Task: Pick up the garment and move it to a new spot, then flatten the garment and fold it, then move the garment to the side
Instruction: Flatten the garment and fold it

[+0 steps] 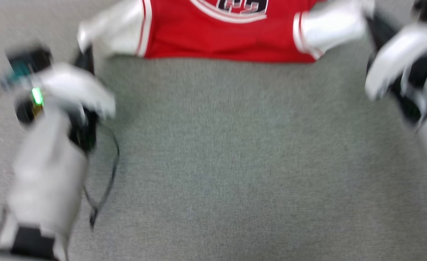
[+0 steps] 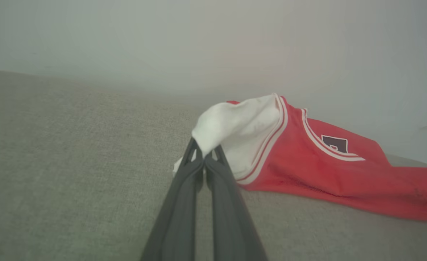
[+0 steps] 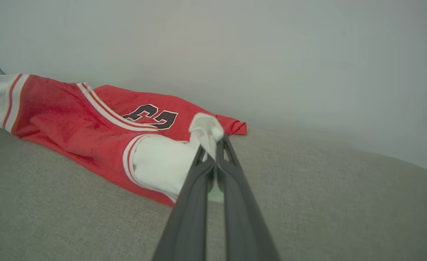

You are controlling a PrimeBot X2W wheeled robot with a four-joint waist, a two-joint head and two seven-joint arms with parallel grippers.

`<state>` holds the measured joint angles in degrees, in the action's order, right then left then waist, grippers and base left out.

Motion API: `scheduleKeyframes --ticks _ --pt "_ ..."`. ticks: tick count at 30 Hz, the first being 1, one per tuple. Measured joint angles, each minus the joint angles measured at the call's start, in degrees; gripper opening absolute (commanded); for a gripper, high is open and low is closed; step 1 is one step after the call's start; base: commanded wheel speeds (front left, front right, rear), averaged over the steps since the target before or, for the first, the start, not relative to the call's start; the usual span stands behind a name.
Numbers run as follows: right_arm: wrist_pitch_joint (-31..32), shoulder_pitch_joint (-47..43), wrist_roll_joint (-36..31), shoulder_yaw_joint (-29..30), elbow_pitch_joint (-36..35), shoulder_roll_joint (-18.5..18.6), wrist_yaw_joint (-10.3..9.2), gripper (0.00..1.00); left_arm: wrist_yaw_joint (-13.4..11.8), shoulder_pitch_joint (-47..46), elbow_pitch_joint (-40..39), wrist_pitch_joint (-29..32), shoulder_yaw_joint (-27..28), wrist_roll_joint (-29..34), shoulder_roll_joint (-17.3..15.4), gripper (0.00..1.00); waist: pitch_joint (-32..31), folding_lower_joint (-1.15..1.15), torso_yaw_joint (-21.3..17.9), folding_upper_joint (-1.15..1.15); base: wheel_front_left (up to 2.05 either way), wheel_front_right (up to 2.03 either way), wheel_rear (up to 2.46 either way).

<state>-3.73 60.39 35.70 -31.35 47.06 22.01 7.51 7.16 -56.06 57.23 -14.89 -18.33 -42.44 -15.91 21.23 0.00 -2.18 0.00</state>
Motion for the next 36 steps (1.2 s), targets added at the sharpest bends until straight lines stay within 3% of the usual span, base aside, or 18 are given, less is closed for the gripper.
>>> scheduleKeyframes --ticks 5,10,18,25,29,30,32,36 --pt "-0.55 -13.61 2.58 -0.24 -3.38 1.21 -0.01 0.00 -0.93 15.13 -6.54 -0.02 0.45 -0.08 0.23 0.00 -6.32 0.00 -0.16 0.00 0.00 0.00 0.00" --pt "-0.26 -26.42 4.11 2.64 -7.61 2.24 -0.01 0.00 -4.35 29.30 -15.06 0.03 0.98 -0.21 -0.78 0.00 -12.33 -0.01 -0.31 0.00 0.00 0.00 0.00" --pt "4.61 -46.11 1.81 9.59 -16.19 2.82 -0.01 0.00 -12.67 51.12 -33.00 5.54 1.59 -2.14 -3.71 0.00 -20.00 -0.02 -1.10 0.00 0.00 0.00 0.00" --pt "11.48 -62.61 -2.83 18.16 -25.26 0.27 0.00 0.00 -19.82 65.07 -47.26 10.11 1.57 -2.66 -6.00 0.00 -22.44 -0.02 -1.13 0.00 0.00 0.00 0.00" --pt "15.18 -69.68 -7.37 23.02 -30.19 -1.72 0.00 0.00 -21.92 69.26 -52.59 11.48 1.27 -2.61 -6.86 0.00 -22.56 -0.02 -0.56 0.00 0.00 0.00 0.00" --pt "18.05 -73.04 -9.98 26.24 -34.39 -3.99 0.00 0.20 -22.92 70.51 -55.48 11.68 1.21 -2.10 -7.15 0.00 -22.47 -0.02 -0.13 0.00 0.00 0.00 0.00" --pt "19.08 -73.98 -11.18 27.88 -37.33 -5.21 -0.01 1.00 -23.56 70.53 -57.28 11.72 0.79 -1.46 -7.27 0.00 -22.40 -0.02 0.31 0.00 0.00 0.00 0.00" --pt "19.31 -73.10 -12.26 31.18 -42.57 -7.48 -0.01 1.00 -24.36 70.06 -60.28 12.03 0.08 -0.38 -7.32 0.00 -22.28 -0.01 1.23 0.00 0.00 0.00 0.00"
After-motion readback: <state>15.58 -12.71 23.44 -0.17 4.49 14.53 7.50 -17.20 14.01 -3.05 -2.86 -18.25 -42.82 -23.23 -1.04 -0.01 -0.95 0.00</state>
